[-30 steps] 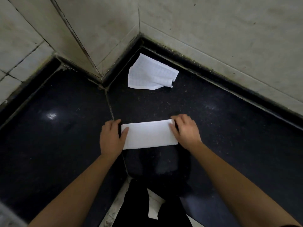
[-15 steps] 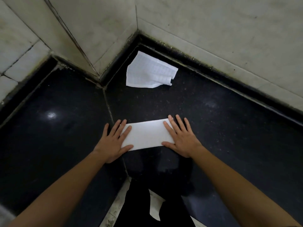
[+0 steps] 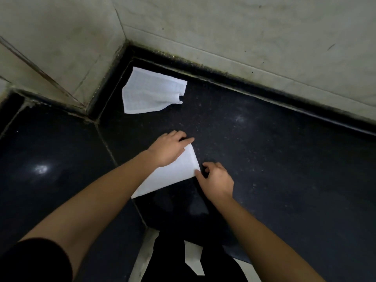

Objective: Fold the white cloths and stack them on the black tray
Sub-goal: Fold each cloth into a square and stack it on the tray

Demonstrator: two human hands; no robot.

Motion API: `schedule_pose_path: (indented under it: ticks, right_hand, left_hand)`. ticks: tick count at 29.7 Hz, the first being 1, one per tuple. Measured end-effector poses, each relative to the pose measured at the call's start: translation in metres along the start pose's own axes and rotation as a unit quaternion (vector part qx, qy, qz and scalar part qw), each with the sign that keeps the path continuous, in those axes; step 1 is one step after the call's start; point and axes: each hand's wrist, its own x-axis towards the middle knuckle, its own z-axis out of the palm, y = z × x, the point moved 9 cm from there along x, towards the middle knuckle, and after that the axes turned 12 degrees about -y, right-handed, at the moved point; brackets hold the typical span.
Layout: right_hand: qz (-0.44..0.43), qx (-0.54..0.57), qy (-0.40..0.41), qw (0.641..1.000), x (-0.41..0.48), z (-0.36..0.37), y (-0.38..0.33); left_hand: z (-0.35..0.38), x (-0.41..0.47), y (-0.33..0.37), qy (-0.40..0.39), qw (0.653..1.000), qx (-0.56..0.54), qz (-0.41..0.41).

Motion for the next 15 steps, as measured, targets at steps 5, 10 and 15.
schedule_pose_path:
  ticks: [5, 10, 15]
  right_hand:
    - [-0.055, -0.105, 0.053, 0.992, -0.004, -0.001, -0.016]
    - [0.018, -0.016, -0.057, 0.998, 0.003, 0.004, -0.002]
    - [0.021, 0.112, -0.138, 0.984, 0.009, -0.001, 0.003]
  left_hand:
    - [0.005, 0.016, 0.019, -0.082, 0.979, 0.182, 0.044]
    - [0.0, 0.015, 0.029, -0.061, 0.984, 0.159, 0.06]
    - [-0.009, 0.007, 0.019, -0.059, 0.998, 0.038, 0.005]
